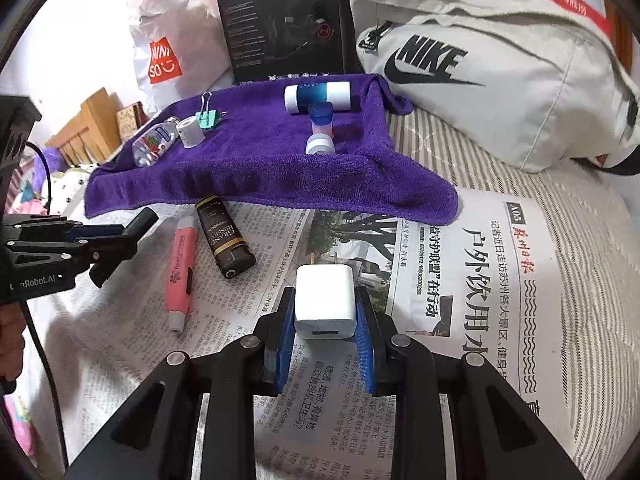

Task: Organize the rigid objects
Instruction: 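Grasp the black rectangular case with the left tool, then carry the black case onto the towel with the left tool while the right tool carries the charger there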

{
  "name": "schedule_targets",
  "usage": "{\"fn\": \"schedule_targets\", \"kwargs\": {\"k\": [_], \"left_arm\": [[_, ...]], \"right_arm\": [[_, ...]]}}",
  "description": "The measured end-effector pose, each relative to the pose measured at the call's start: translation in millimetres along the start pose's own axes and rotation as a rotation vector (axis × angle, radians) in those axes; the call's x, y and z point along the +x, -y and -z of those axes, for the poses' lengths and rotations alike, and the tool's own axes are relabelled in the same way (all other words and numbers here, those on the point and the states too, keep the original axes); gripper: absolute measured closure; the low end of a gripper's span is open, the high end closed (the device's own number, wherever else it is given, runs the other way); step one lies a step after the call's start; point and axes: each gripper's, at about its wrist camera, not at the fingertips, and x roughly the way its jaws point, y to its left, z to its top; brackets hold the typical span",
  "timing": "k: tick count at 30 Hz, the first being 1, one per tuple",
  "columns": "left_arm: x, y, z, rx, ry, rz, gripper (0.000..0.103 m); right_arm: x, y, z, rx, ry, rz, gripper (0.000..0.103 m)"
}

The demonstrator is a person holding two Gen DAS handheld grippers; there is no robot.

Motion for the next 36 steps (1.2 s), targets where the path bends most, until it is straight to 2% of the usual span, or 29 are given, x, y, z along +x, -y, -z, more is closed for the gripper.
{"fn": "schedule_targets", "kwargs": {"k": [3, 7, 15, 25, 36], "left_arm": [[-7.5, -6.5, -5.4, -0.007, 0.019, 0.005, 0.082], [-15.4, -14.6, -16.2, -0.010, 0.045, 0.010, 0.082], [-12.6, -38.3, -45.1, -0.041, 0.072, 0.025, 0.082], [17.9, -63.7, -78.2, -0.070, 0.030, 0.009, 0.082], [49.1, -72.0, -89.4, -0.087, -0.031, -0.012, 0.082]], "right_arm": [[-1.6, 5.9, -5.6, 0.035, -0.038, -0.028, 0.075], [-7.0, 6.4, -7.7, 0.028, -0.057, -0.005, 0.075], [-21.9, -10.9, -38.0, -0.031, -0.033, -0.041, 0.075], [-5.5, -36.0, -98.1, -0.078, 0.007, -0.089, 0.075], [47.6, -43.6, -136.0, -0.098, -0.044, -0.058, 0.075]]}}
